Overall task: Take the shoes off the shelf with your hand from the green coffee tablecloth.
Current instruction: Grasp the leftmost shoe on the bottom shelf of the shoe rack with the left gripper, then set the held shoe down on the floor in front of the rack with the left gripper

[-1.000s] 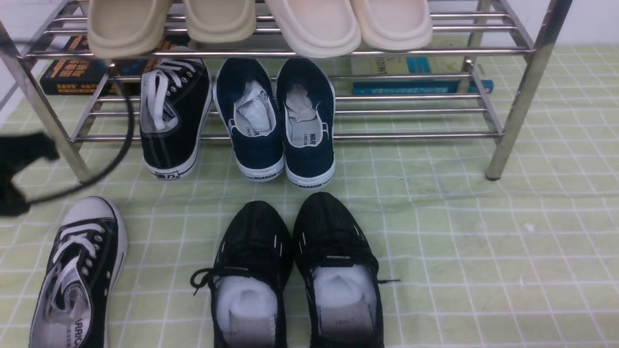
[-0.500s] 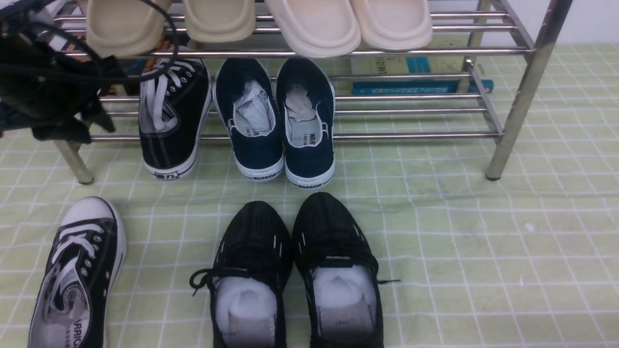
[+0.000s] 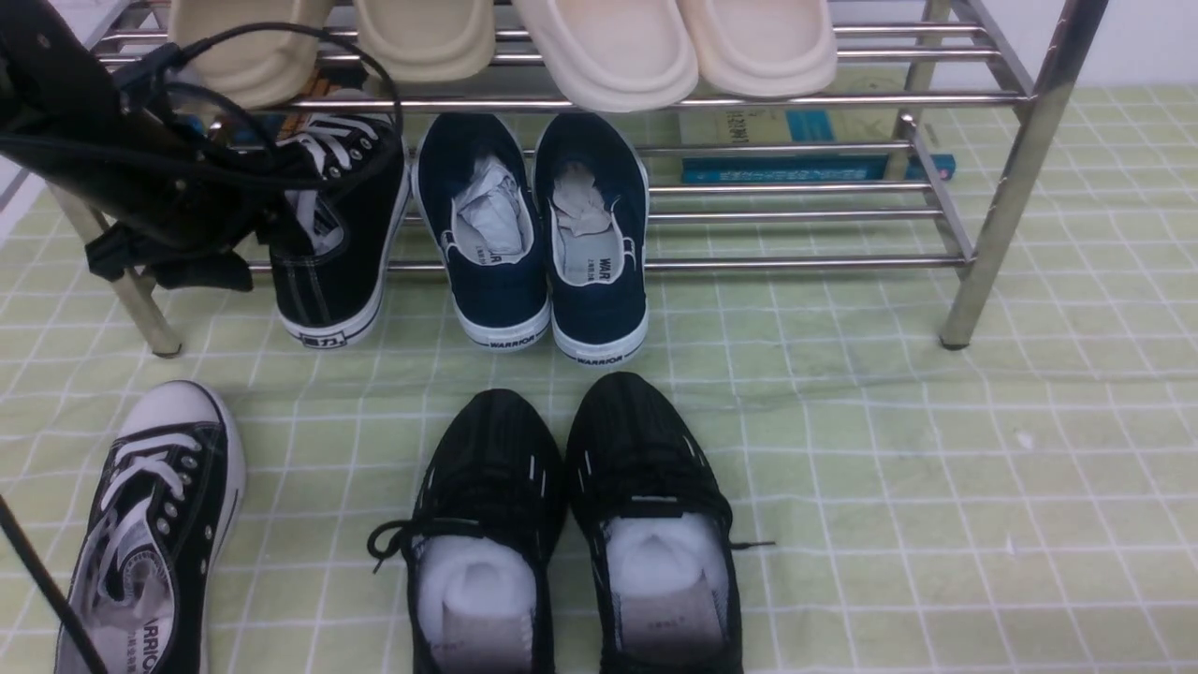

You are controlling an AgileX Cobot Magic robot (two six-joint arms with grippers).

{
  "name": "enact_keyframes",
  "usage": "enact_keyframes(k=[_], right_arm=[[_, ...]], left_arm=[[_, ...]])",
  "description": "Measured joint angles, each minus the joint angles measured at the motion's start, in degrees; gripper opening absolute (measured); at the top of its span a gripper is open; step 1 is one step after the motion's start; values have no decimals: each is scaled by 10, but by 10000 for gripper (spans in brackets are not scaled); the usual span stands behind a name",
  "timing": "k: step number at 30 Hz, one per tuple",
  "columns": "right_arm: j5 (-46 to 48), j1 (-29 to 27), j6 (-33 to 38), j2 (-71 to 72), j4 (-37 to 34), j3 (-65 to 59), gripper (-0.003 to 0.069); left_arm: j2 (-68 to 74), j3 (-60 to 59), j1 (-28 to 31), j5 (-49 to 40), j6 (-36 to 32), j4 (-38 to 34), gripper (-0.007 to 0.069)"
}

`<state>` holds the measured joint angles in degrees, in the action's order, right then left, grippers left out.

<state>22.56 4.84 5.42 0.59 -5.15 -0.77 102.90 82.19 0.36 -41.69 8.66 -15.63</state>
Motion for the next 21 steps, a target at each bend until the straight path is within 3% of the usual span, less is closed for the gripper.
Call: enact_keyframes(k=[9, 14, 16, 18, 21], right_arm=[[0, 0, 0, 0, 0, 0, 239], [0, 0, 0, 0, 0, 0, 239], [0, 0, 0, 0, 0, 0, 239], [0, 0, 0, 0, 0, 0, 239], [0, 0, 0, 0, 0, 0, 239]], left_arm=[[33, 0, 0, 41, -1, 5, 346], [37, 1, -1, 38, -1, -2, 204], [35, 1, -1, 36, -1, 4, 87], [28, 1, 0, 34, -1, 10, 32], [16, -1, 0, 13, -1, 13, 19]])
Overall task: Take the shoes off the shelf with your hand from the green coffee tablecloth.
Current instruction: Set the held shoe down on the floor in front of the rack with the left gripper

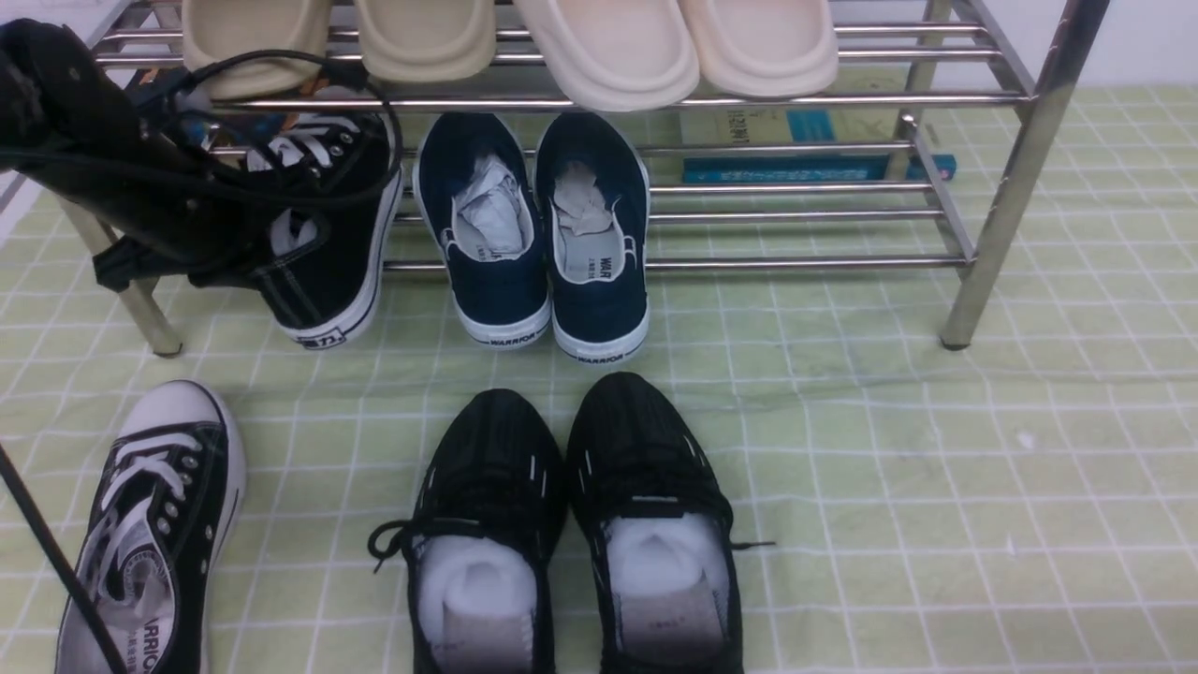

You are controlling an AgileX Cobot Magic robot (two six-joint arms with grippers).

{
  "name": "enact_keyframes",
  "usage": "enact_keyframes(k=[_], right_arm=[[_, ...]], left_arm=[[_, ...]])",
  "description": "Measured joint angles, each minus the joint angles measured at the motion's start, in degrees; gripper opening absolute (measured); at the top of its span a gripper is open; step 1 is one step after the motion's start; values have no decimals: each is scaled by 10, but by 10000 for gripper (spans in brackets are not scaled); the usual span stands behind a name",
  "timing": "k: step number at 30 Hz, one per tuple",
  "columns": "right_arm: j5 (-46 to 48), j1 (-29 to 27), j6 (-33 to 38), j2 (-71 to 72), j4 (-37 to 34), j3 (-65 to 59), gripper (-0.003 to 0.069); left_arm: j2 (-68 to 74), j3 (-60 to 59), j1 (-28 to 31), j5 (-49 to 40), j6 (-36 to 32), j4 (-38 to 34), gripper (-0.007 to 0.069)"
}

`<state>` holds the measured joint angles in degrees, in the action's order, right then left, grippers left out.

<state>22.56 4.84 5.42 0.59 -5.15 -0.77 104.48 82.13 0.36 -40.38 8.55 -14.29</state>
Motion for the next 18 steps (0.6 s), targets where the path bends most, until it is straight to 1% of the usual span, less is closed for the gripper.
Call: enact_keyframes(k=[6, 11, 18], right_arm=[[0, 0, 0, 0, 0, 0, 239], [0, 0, 0, 0, 0, 0, 239], [0, 0, 0, 0, 0, 0, 239]], left_arm=[[-46, 0, 0, -52, 1, -1, 17], [-89, 0, 0, -155, 18, 1, 17], [-121, 0, -1, -253, 19, 22, 17]])
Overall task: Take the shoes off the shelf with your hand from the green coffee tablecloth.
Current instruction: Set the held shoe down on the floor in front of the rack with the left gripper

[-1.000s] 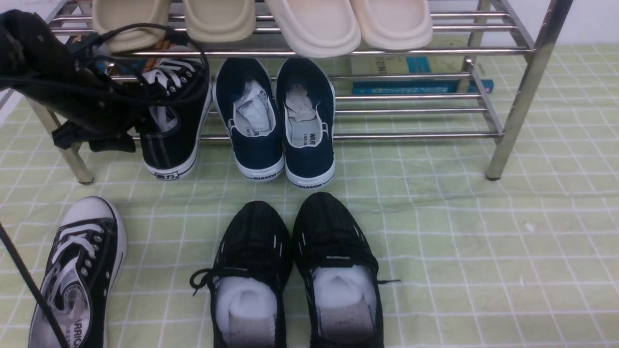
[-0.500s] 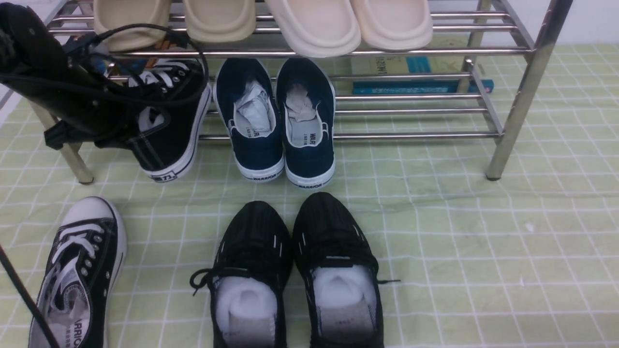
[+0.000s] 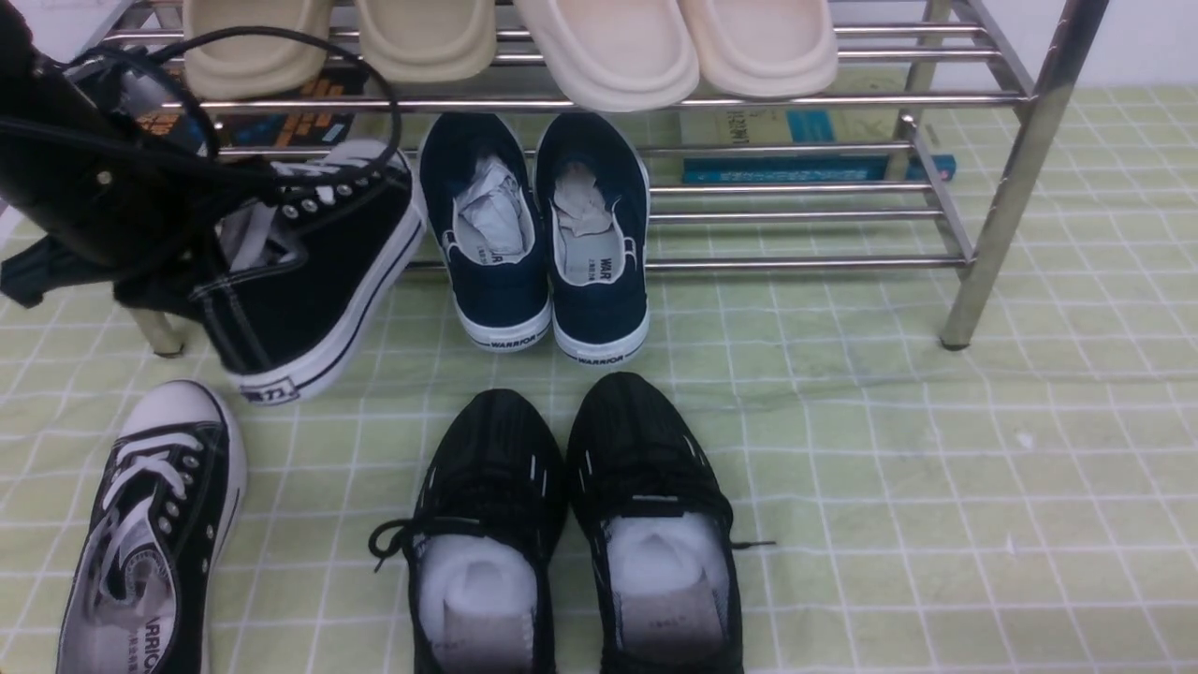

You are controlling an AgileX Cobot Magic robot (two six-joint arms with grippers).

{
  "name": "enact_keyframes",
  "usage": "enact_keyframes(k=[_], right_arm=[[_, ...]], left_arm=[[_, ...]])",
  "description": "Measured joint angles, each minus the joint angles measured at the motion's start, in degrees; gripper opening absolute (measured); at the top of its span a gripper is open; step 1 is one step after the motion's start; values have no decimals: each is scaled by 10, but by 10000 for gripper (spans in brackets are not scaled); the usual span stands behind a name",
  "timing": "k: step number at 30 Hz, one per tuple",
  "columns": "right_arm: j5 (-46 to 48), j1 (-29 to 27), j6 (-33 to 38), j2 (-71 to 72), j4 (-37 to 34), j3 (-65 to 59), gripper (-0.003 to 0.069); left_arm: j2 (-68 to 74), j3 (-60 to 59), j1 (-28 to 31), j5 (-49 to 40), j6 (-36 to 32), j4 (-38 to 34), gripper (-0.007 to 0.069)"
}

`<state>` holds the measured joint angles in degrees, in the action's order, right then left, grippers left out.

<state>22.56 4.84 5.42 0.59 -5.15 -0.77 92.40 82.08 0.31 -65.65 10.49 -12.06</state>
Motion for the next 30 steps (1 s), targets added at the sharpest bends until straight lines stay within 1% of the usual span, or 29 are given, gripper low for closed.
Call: enact_keyframes(k=[4, 8, 10, 16, 21, 25, 27, 28, 29, 30], right_arm=[[0, 0, 0, 0, 0, 0, 239], [0, 0, 0, 0, 0, 0, 239], [0, 0, 0, 0, 0, 0, 239], [0, 0, 0, 0, 0, 0, 239], [0, 0, 0, 0, 0, 0, 239], [0, 0, 0, 0, 0, 0, 239], [0, 0, 0, 0, 0, 0, 239], [0, 0, 0, 0, 0, 0, 239], [0, 0, 0, 0, 0, 0, 239], [0, 0, 0, 0, 0, 0, 239]], left_arm=[[-20, -13, 0, -21, 2, 16, 19], [-53, -62, 0, -19, 29, 21, 20], [-60, -78, 0, -16, 31, 22, 21], [-117, -185, 0, 6, 56, 30, 28], [-160, -223, 0, 24, 70, 35, 32], [-177, -257, -4, 45, 103, 54, 32], [-178, -273, -15, 54, 118, 70, 32], [-178, -291, -39, 73, 145, 91, 33], [-178, -292, -45, 79, 148, 93, 34], [-178, -302, -70, 101, 175, 108, 34]])
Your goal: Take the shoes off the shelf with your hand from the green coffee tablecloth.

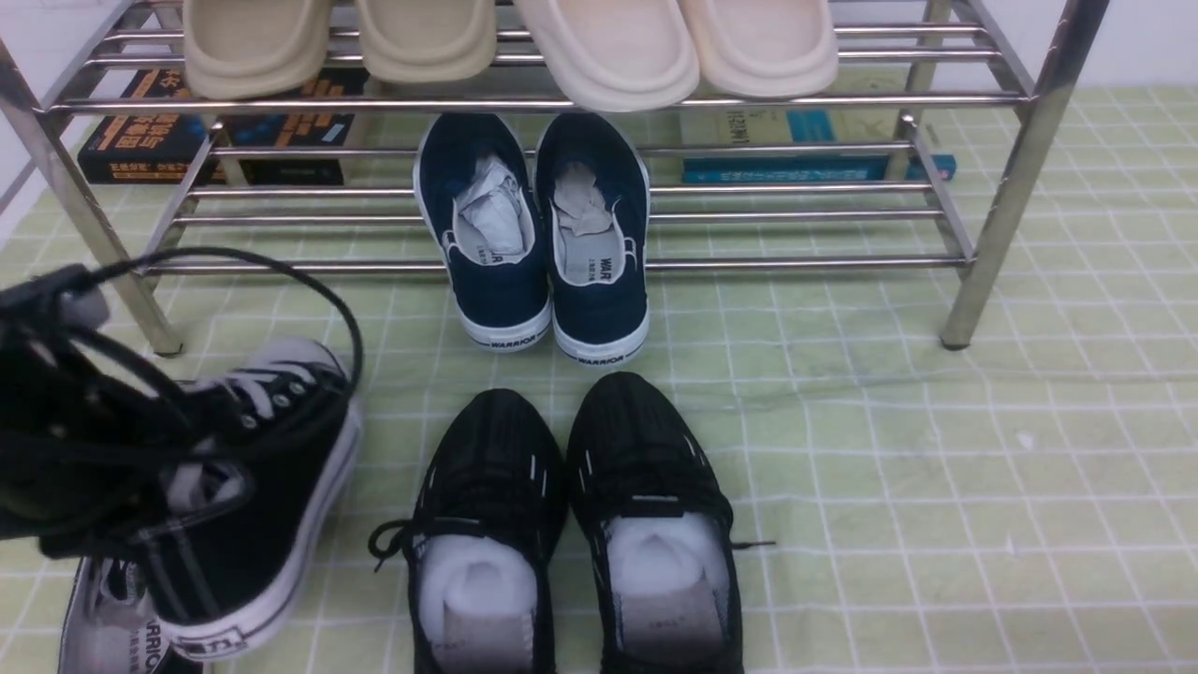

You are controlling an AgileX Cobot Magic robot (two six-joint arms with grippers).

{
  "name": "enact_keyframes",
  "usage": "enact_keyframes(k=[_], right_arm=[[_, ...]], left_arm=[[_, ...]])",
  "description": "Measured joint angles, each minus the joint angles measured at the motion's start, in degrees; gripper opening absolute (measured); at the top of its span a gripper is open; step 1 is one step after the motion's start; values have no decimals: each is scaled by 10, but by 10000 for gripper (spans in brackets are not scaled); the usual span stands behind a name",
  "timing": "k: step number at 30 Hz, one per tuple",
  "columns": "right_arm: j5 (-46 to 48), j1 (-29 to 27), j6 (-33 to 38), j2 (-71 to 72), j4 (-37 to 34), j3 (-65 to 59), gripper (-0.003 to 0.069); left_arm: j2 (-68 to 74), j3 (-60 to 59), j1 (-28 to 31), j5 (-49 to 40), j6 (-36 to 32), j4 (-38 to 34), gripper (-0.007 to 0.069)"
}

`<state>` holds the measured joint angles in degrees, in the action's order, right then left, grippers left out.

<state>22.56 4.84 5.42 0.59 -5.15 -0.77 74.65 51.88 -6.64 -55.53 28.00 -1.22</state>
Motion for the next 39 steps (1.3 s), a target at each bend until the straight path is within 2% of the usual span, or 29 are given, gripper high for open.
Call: enact_keyframes(k=[3, 4, 10, 19, 21, 29, 30, 34, 39], right_arm=[[0, 0, 0, 0, 0, 0, 239], [0, 0, 0, 0, 0, 0, 239], [0, 0, 0, 0, 0, 0, 239], [0, 0, 0, 0, 0, 0, 239], [0, 0, 0, 0, 0, 0, 239], [0, 0, 0, 0, 0, 0, 239], [0, 0, 0, 0, 0, 0, 239], [0, 0, 0, 0, 0, 0, 239], [0, 0, 0, 0, 0, 0, 239]], left_arm=[[0, -4, -36, 26, 47, 29, 34], [0, -5, -65, 43, 94, 60, 34], [0, -5, -127, 47, 207, 146, 36], [16, -5, -148, 34, 228, 141, 73], [22, -5, -148, 27, 228, 141, 88], [18, 18, -148, -20, 176, 138, 253], [17, 18, -148, -22, 174, 138, 253], [-24, 57, -148, -81, 97, 139, 255], [-110, 74, -148, -140, 8, 141, 177]])
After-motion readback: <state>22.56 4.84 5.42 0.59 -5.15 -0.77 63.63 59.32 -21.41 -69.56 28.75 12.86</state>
